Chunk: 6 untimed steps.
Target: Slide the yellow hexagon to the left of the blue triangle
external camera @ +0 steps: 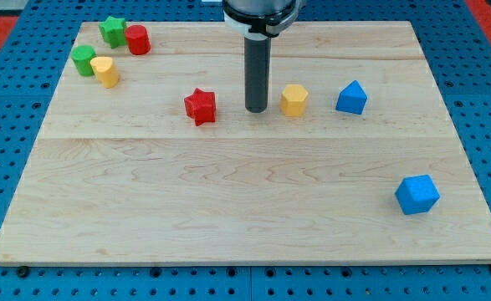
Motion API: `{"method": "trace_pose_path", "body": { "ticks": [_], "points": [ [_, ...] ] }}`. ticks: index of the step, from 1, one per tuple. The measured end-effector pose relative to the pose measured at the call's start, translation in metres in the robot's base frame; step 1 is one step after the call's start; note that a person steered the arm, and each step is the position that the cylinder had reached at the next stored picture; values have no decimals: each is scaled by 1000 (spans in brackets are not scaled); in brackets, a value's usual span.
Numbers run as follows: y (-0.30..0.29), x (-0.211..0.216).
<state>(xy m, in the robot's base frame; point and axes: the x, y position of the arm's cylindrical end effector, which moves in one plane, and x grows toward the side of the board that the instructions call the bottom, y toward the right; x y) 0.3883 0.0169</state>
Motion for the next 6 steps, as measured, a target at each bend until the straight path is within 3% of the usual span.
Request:
{"method": "trace_pose_path", "body": {
  "ticks": [2,4,6],
  "points": [
    [64,0],
    [28,-5],
    [115,-5]
  ]
}}
